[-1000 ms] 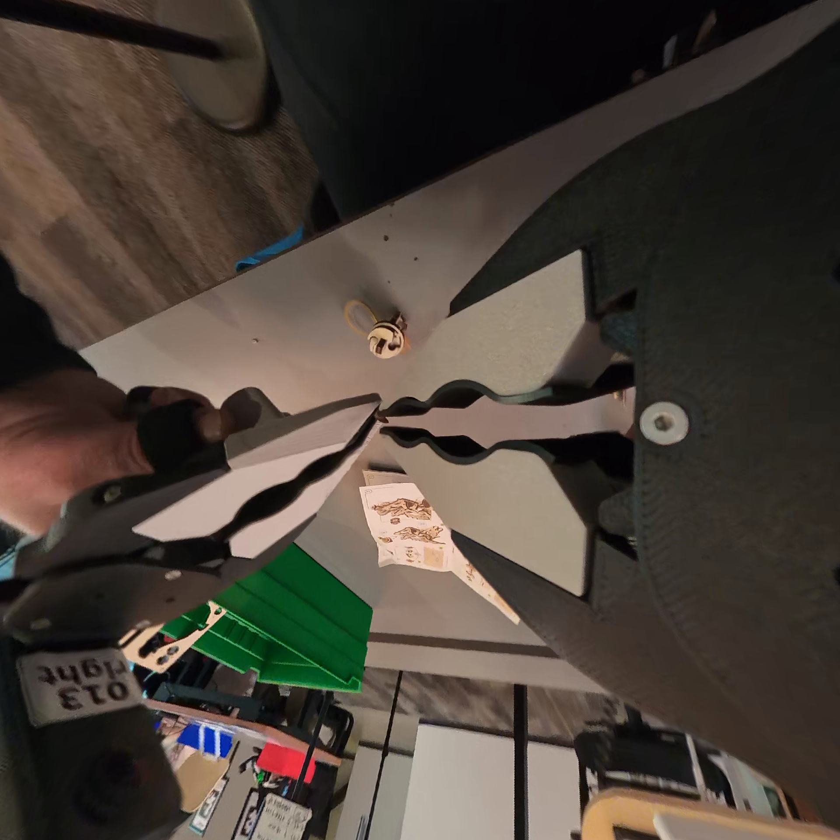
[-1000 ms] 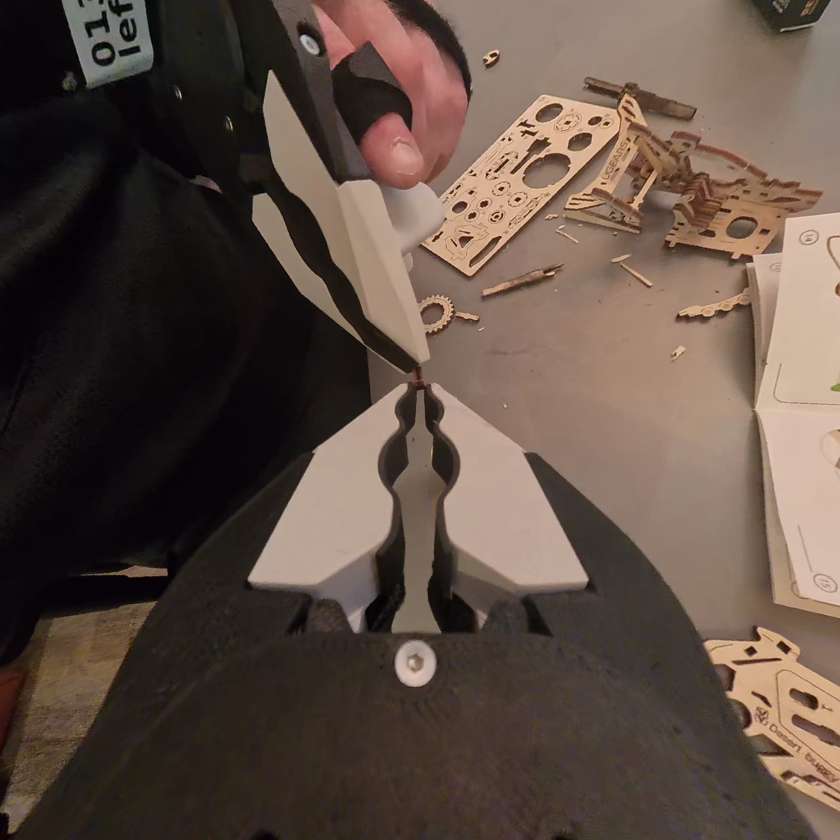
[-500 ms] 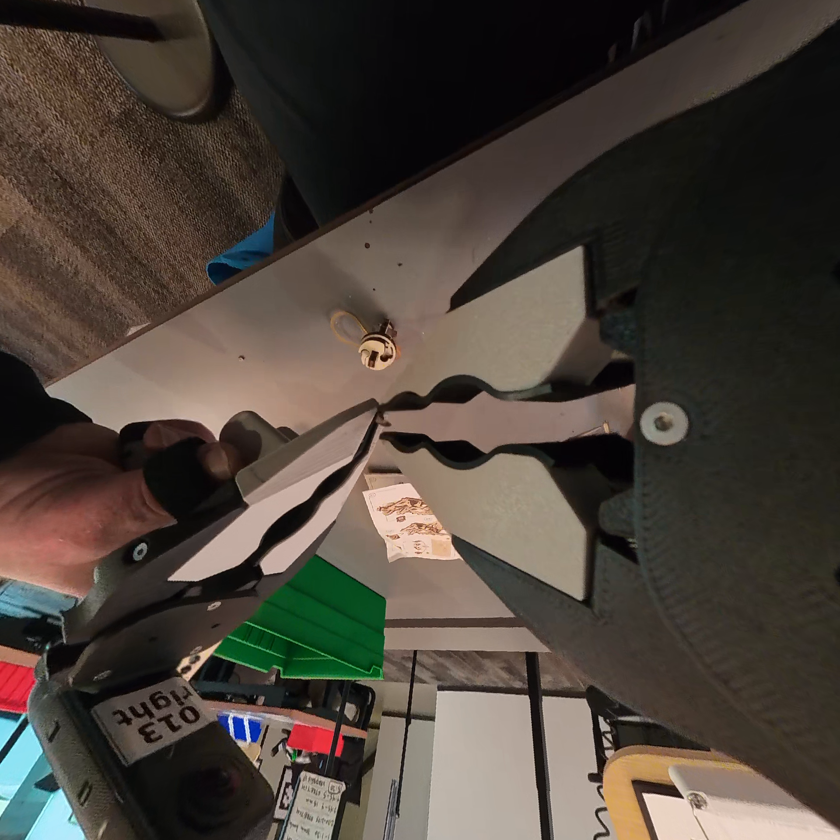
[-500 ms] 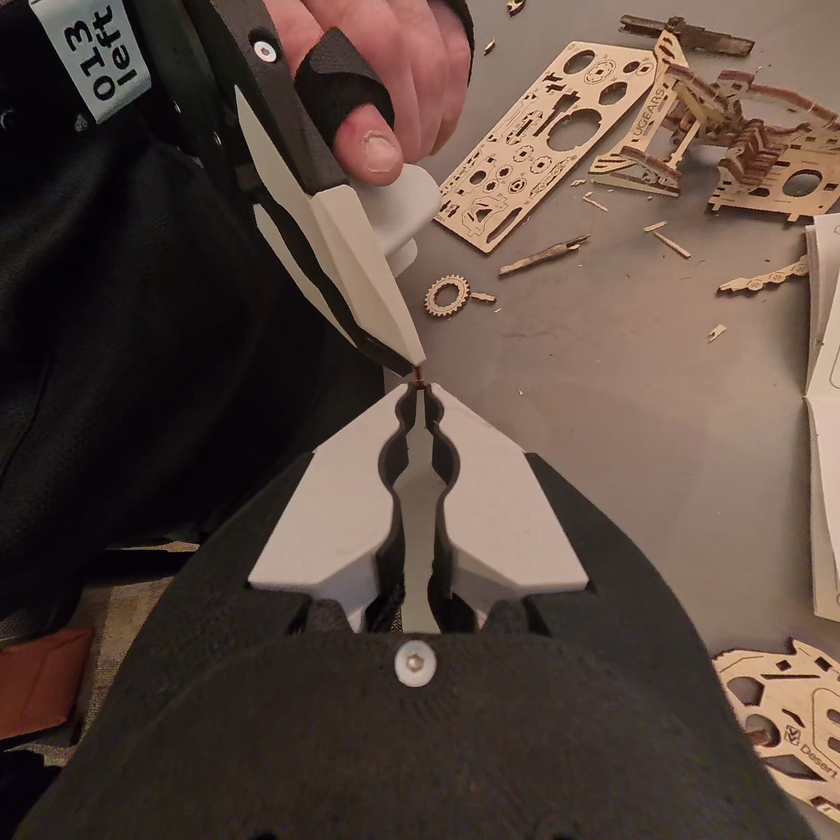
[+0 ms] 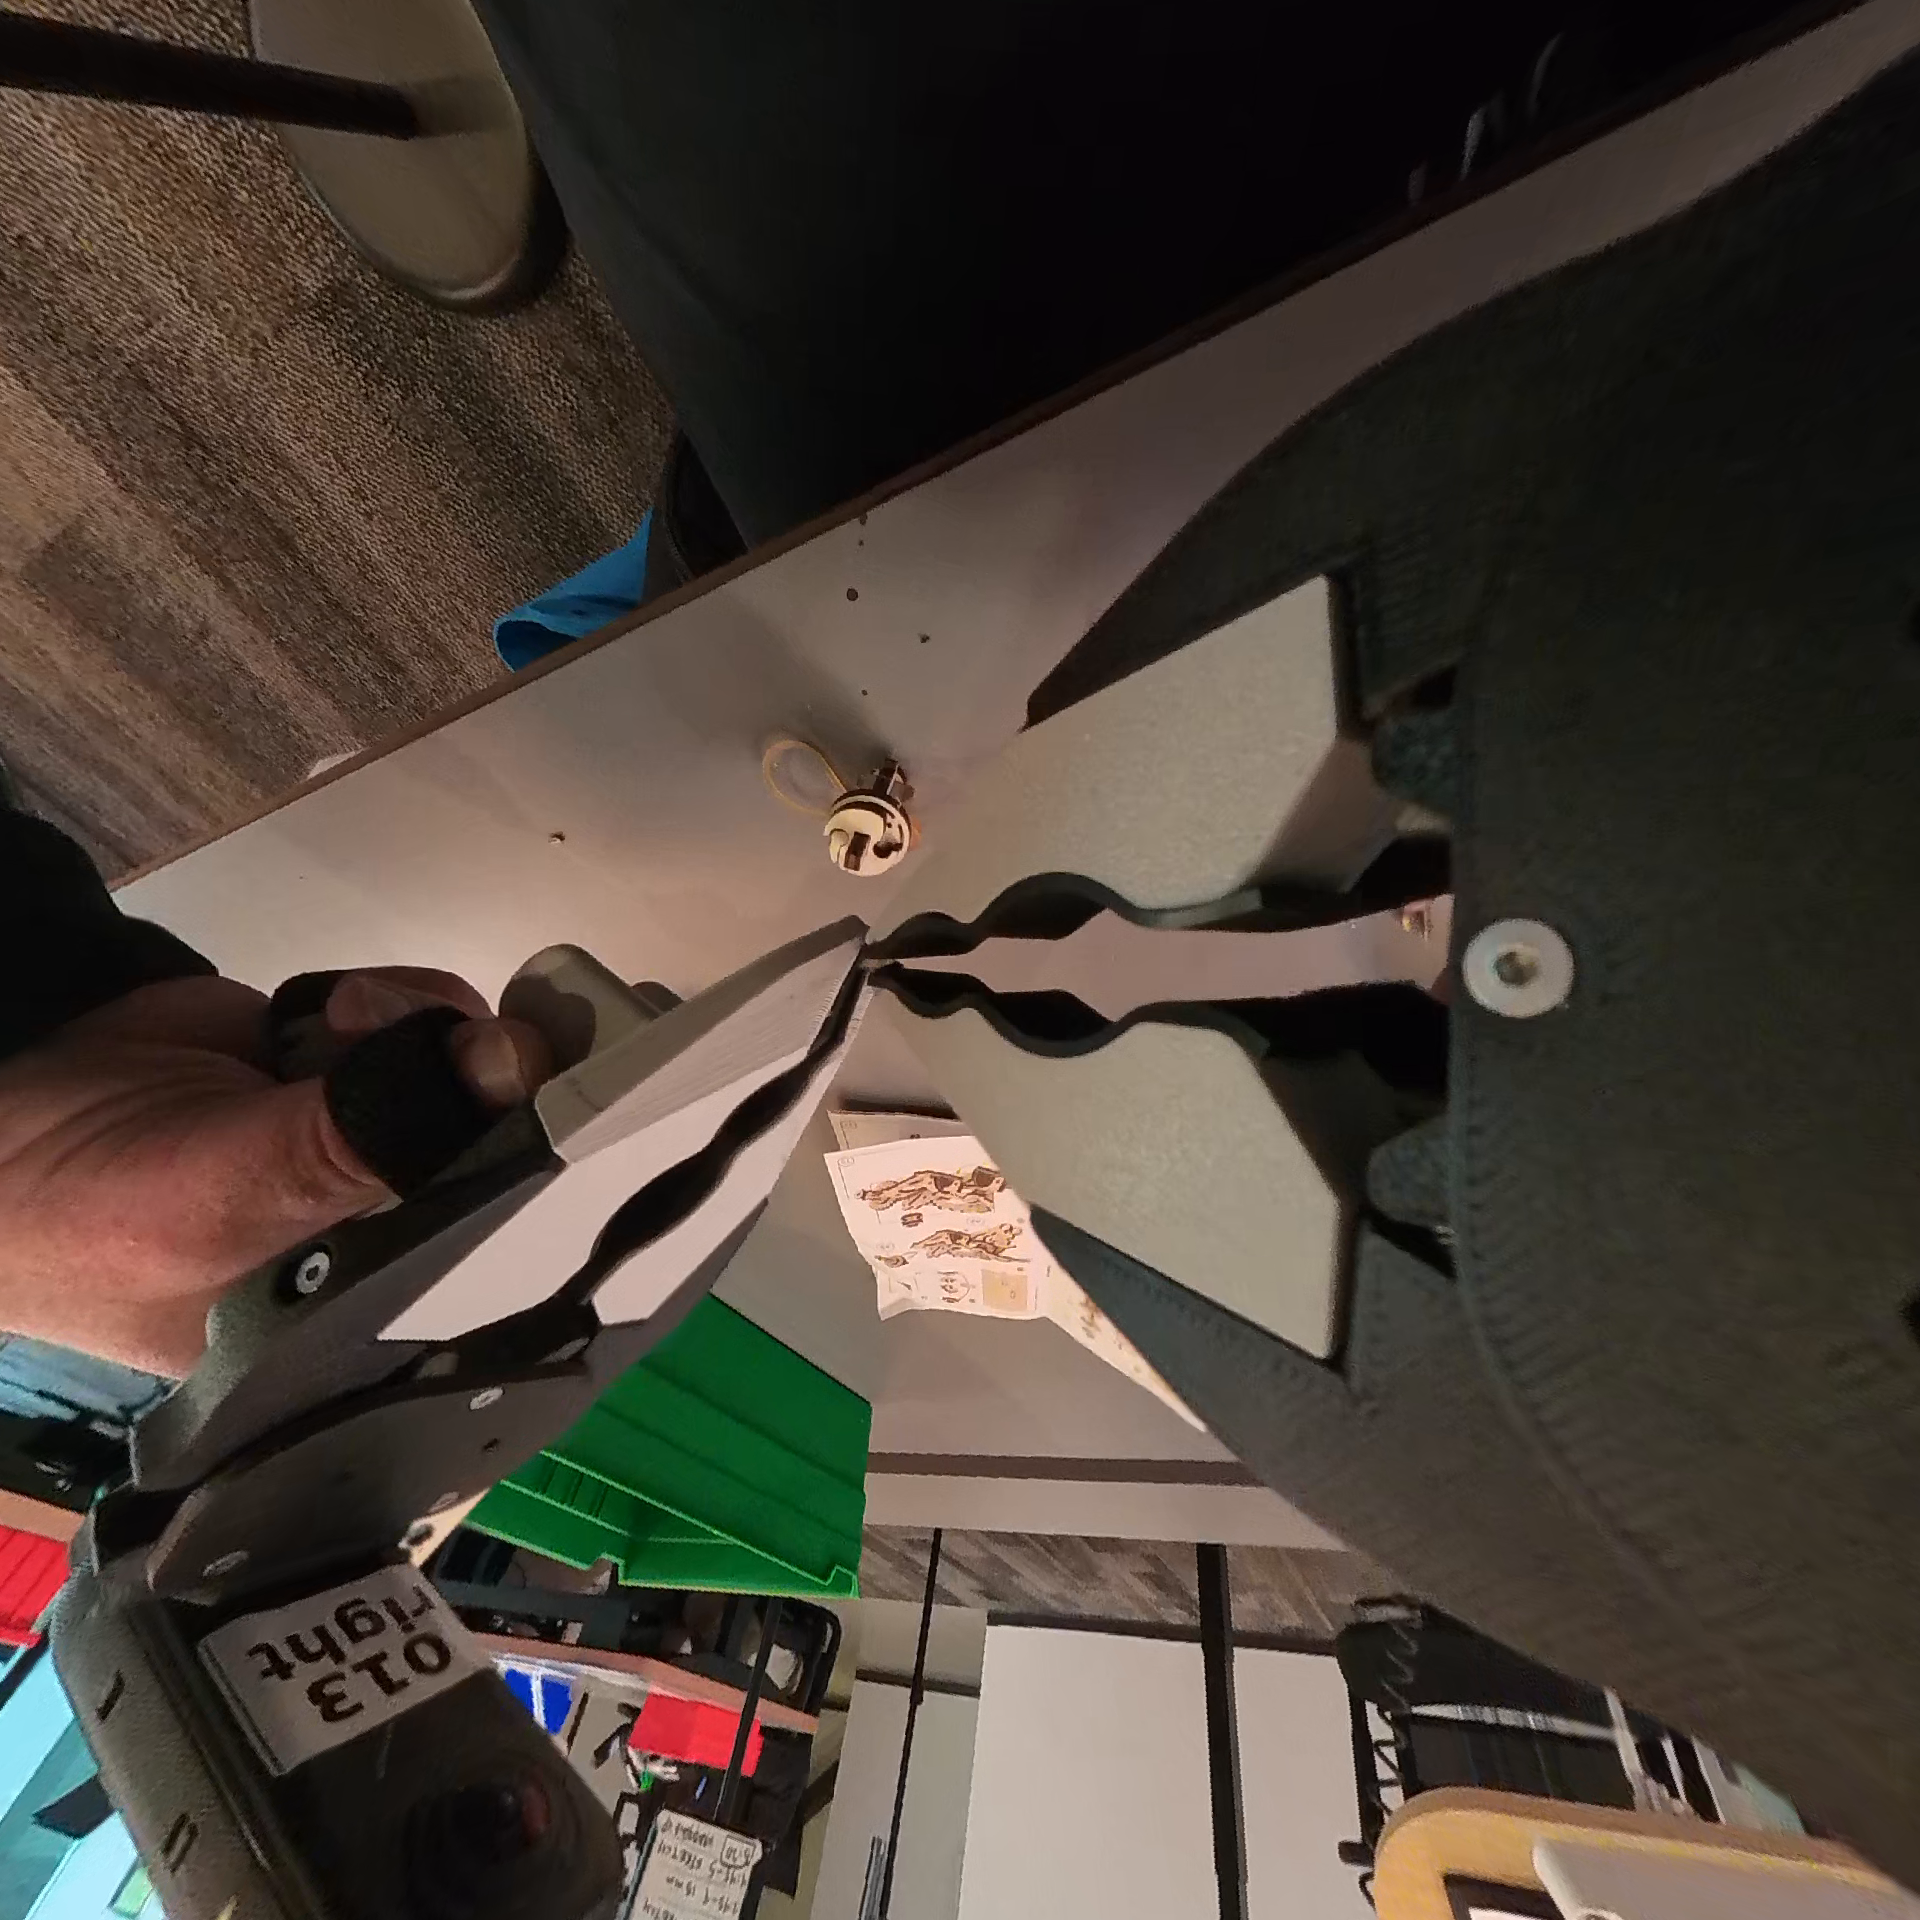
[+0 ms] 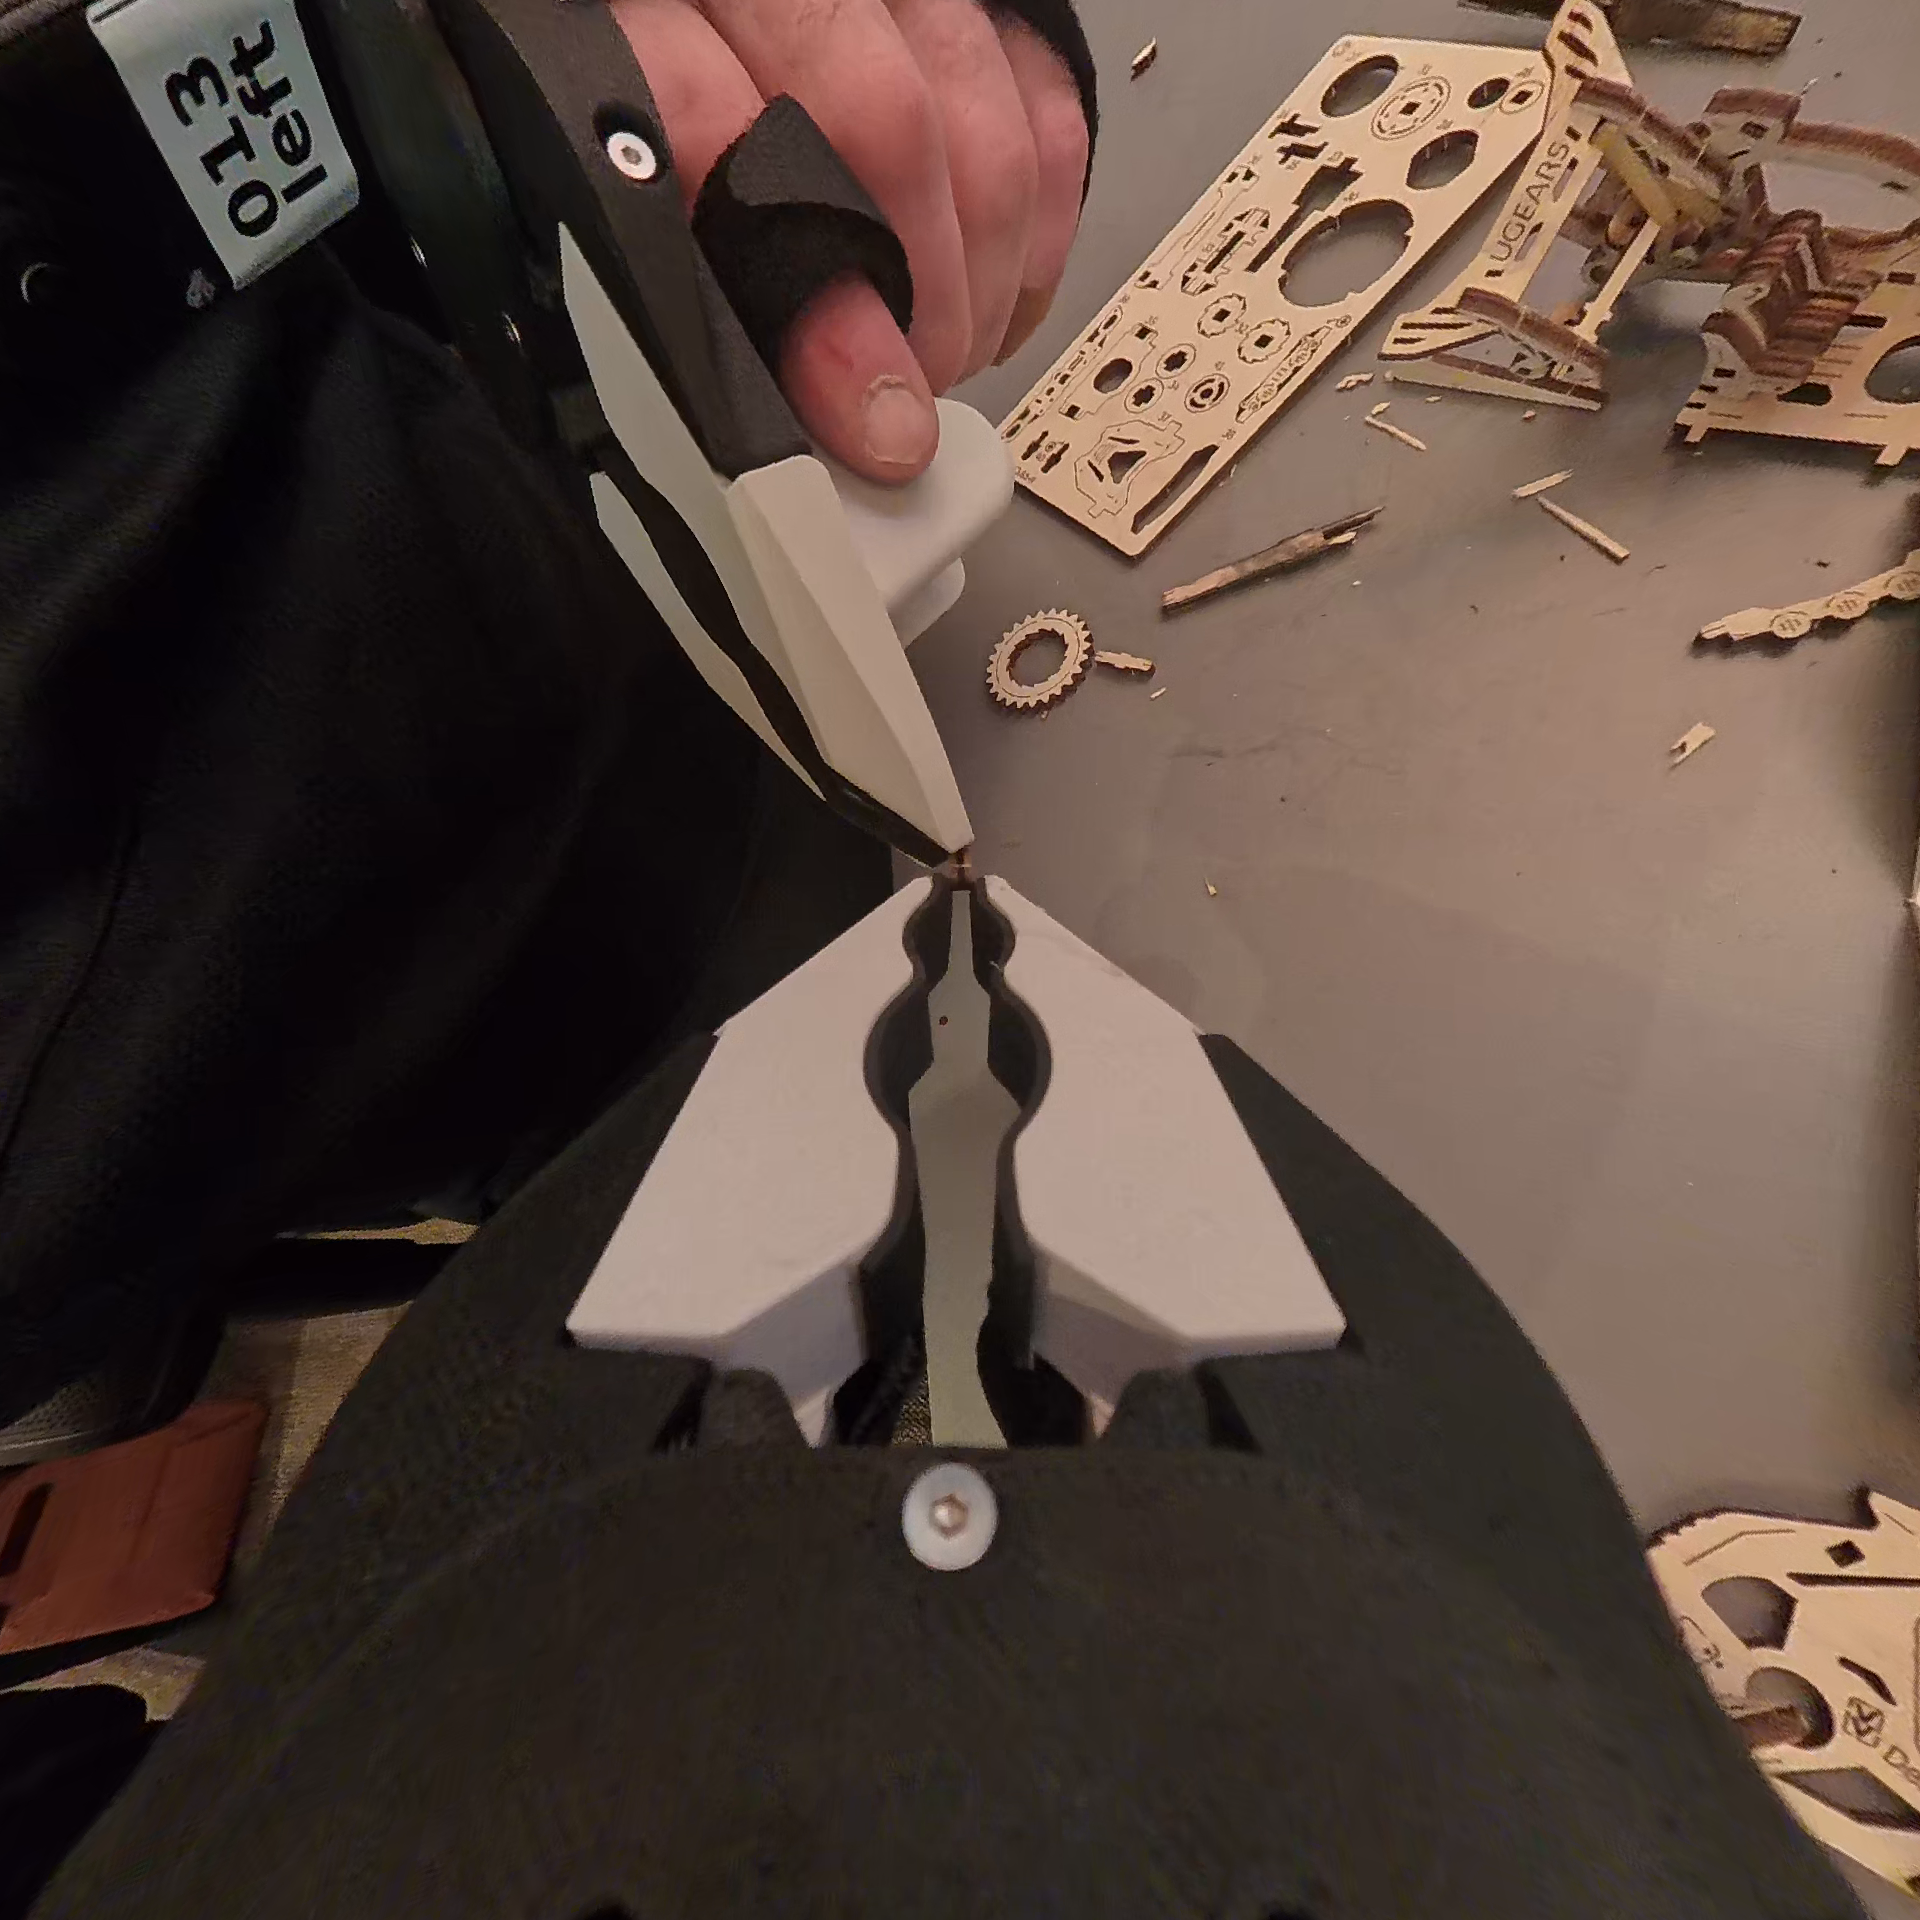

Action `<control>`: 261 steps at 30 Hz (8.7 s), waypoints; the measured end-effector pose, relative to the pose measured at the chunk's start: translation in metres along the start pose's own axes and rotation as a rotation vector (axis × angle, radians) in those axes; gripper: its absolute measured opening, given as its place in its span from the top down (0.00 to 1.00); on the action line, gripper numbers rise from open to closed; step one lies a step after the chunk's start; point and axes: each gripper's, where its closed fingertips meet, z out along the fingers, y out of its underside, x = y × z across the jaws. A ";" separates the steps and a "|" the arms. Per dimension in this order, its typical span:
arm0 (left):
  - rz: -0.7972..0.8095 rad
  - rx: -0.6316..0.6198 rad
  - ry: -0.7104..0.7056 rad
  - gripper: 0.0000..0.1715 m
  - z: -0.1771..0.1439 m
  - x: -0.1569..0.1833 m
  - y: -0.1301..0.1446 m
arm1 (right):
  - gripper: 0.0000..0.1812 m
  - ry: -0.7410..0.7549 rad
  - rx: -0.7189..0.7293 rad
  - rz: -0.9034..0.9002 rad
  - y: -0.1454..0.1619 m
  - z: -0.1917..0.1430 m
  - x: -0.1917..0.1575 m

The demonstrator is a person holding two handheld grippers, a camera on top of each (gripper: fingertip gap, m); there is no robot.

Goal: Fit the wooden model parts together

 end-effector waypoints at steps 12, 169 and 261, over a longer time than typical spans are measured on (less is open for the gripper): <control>-0.061 0.015 -0.005 1.00 0.001 -0.001 -0.001 | 0.98 -0.025 0.026 0.027 -0.002 0.000 0.000; -0.726 -0.073 -0.090 0.89 -0.020 0.021 0.070 | 0.69 0.682 0.347 0.008 0.044 -0.057 0.060; -0.636 -0.059 0.212 0.82 0.018 0.020 0.007 | 0.97 0.948 0.286 -0.140 0.046 -0.060 0.064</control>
